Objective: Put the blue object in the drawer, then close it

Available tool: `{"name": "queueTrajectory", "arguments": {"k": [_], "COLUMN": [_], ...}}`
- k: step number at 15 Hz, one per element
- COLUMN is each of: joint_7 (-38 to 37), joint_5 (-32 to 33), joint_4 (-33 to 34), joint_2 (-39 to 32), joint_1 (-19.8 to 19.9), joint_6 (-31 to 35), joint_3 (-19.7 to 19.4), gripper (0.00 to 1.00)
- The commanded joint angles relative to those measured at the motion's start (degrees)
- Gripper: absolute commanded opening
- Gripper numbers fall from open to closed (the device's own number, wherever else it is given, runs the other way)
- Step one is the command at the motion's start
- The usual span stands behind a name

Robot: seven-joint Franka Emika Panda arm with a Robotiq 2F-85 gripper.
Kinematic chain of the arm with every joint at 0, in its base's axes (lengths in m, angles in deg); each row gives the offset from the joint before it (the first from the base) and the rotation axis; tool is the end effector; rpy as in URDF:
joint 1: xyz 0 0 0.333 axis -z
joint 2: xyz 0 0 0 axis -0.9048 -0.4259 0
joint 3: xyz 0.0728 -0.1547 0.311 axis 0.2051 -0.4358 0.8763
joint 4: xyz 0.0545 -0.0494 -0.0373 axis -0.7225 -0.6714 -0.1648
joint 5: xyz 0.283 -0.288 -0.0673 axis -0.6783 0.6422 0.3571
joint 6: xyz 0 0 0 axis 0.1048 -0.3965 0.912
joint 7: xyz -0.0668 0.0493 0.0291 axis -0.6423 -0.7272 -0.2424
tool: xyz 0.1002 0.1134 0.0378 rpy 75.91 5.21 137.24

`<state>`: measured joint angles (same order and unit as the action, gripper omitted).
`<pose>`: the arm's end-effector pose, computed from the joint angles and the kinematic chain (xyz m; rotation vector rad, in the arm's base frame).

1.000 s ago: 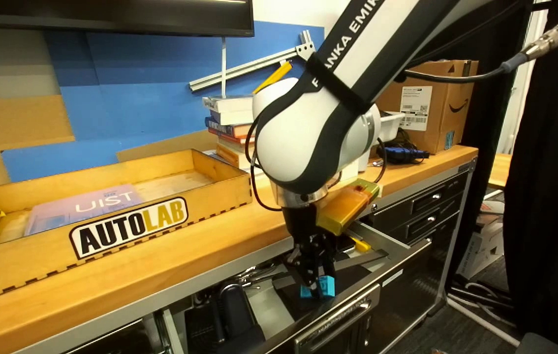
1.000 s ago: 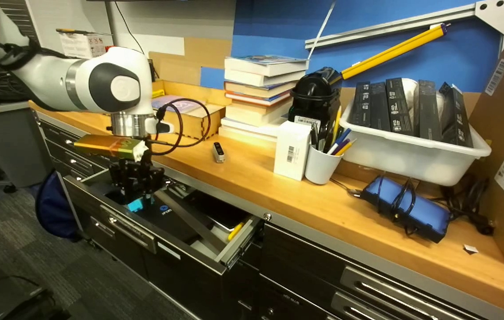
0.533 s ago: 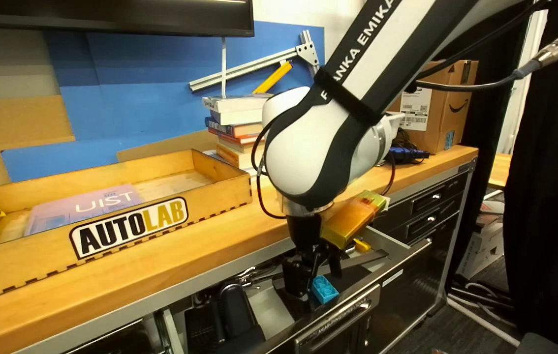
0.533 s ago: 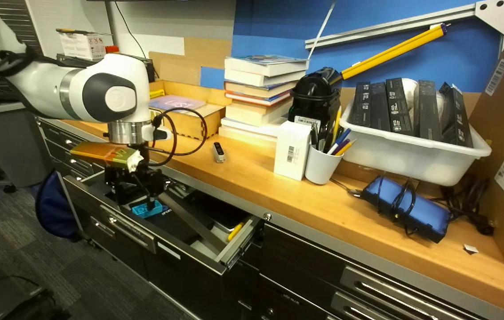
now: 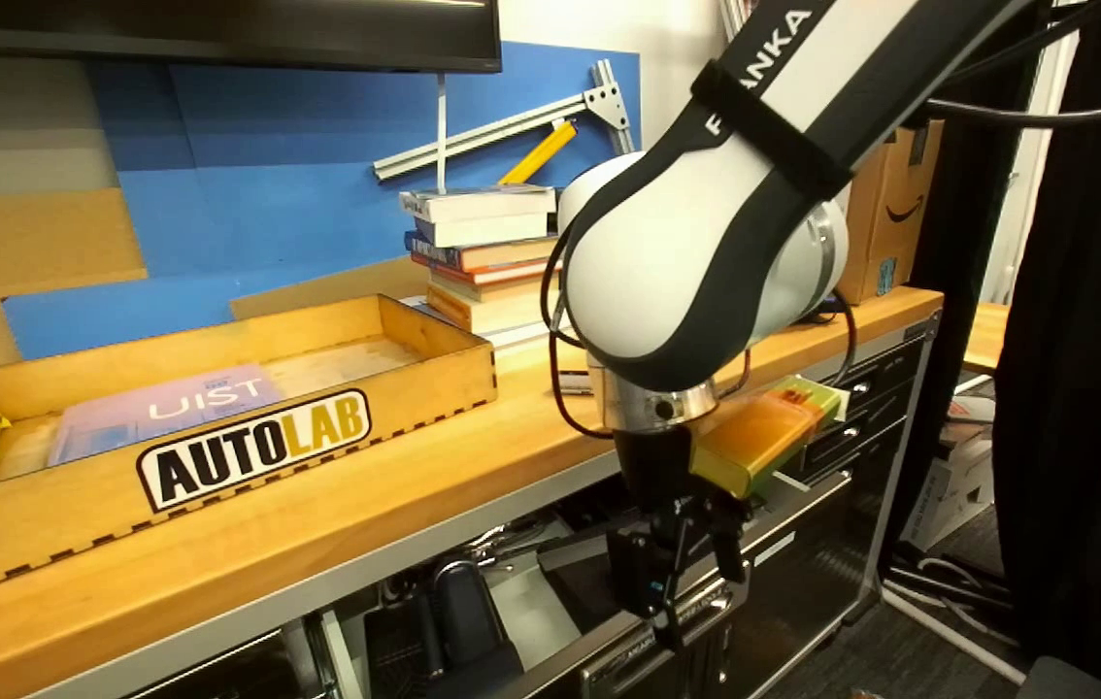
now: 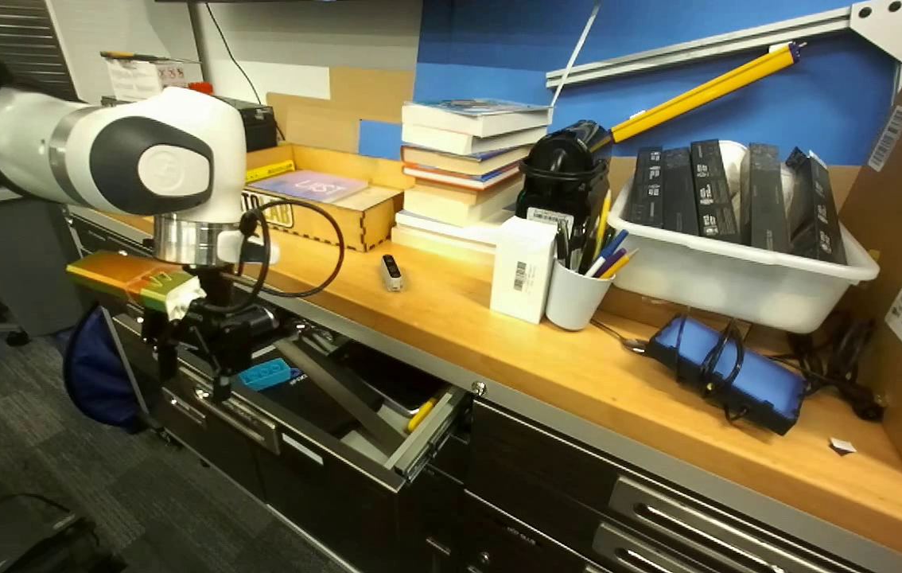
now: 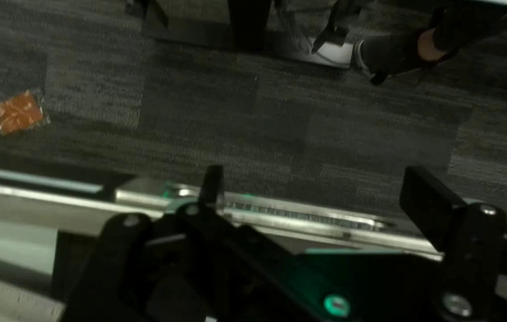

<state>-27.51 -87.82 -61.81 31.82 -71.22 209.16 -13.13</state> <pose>0.4005 0.0943 0.2480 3.0511 0.2926 -0.4472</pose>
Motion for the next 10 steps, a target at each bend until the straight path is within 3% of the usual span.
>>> {"name": "queueTrajectory", "arguments": {"k": [1,4,7,10], "joint_7": [2.7,2.2,-0.5,-6.5], "joint_5": [-5.0,-6.2,-5.5,-7.5], "joint_4": [-1.2,-1.4,0.8,0.2], "joint_2": [0.3,-2.1,-7.7,-10.0], "joint_1": [0.2,0.9,1.6,2.0], "joint_6": [-6.7,-7.3,-3.1,7.0], "joint_3": [-0.7,-1.3,-2.1,-2.6], "gripper": [1.0,1.0,1.0,1.0]}}
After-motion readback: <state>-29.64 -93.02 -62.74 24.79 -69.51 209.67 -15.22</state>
